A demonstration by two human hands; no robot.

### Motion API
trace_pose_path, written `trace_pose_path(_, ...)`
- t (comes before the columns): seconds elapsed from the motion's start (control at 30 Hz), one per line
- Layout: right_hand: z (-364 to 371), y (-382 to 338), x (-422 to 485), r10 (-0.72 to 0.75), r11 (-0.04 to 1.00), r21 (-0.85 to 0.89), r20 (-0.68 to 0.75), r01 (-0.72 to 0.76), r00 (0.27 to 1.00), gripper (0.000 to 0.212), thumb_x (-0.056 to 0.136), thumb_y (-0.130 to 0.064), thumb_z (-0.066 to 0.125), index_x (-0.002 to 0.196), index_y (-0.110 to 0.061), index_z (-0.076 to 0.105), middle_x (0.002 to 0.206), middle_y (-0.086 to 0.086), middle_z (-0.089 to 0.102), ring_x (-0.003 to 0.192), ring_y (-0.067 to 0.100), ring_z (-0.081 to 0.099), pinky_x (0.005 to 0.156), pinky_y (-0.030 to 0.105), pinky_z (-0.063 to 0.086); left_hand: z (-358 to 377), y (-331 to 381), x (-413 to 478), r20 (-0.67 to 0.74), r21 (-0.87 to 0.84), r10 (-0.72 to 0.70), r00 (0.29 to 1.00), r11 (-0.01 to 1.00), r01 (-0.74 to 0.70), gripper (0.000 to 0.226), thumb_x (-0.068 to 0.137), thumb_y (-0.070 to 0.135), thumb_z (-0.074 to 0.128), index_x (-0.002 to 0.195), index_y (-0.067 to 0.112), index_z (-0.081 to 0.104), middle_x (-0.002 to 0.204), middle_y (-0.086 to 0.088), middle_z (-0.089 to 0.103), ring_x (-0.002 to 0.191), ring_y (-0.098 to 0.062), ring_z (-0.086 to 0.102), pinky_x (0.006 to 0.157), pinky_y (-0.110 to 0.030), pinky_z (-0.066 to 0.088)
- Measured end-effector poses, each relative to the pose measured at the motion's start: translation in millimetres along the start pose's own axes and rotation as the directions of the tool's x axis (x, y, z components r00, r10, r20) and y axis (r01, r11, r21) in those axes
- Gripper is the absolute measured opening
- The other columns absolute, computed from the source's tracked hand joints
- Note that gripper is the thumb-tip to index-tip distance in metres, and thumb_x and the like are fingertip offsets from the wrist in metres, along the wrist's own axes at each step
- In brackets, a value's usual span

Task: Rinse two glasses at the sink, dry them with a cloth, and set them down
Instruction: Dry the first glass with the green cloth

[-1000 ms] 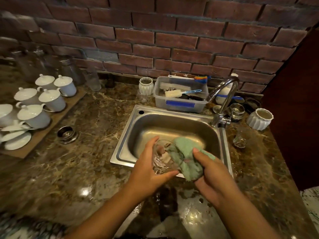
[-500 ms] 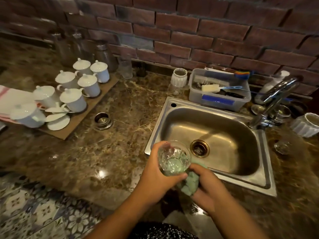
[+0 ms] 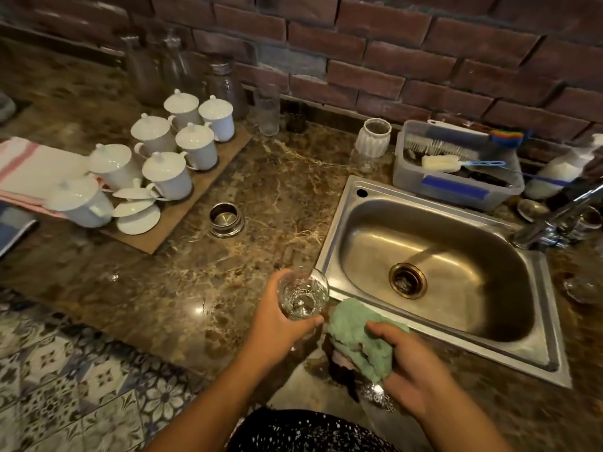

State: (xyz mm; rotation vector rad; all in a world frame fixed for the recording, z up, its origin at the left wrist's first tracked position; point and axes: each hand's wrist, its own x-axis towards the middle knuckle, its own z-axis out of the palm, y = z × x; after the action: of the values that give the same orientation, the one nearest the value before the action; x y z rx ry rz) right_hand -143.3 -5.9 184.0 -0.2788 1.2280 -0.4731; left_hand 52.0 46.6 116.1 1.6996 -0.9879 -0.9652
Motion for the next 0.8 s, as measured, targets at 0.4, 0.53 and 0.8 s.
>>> trace_pose_path(0.4, 6, 10, 13, 0.073, 0.997, 0.03, 0.089, -0.076, 0.993, 0.056, 0.073, 0.001, 0.059, 0.128, 0.008, 0.055, 0.11, 0.035, 0.07, 0.082, 0.044, 0.075, 0.059, 0.048, 0.063, -34, -46, 29, -0.088, 0.022, -0.161, 0.983, 0.986, 0.163, 0.084, 0.071, 0.017, 0.093, 0.133, 0.044, 0.043, 0.117, 0.03, 0.05, 0.1, 0.017, 0.054, 0.081, -0.003, 0.038)
trace_pose_path(0.53, 8, 11, 15, 0.079, 0.997, -0.008, 0.082, -0.079, 0.994, 0.058, 0.071, 0.0, 0.06, 0.129, 0.007, 0.055, 0.113, 0.035, 0.069, 0.093, 0.044, 0.072, 0.068, 0.049, 0.064, -31, -55, 32, -0.097, 0.029, -0.162, 0.982, 0.986, 0.166, 0.088, 0.072, 0.014, 0.092, 0.132, 0.046, 0.037, 0.109, 0.038, 0.045, 0.091, 0.031, 0.047, 0.068, 0.005, 0.038)
trace_pose_path(0.8, 0, 7, 14, 0.05, 0.999, 0.007, 0.065, -0.051, 0.997, 0.057, 0.071, 0.0, 0.059, 0.128, 0.005, 0.056, 0.112, 0.035, 0.069, 0.09, 0.044, 0.073, 0.074, 0.054, 0.062, -28, -65, 32, -0.114, 0.006, -0.194, 0.974, 0.981, 0.196, 0.09, 0.071, 0.02, 0.092, 0.132, 0.052, 0.034, 0.131, 0.02, 0.052, 0.126, -0.006, 0.045, 0.097, -0.014, 0.033)
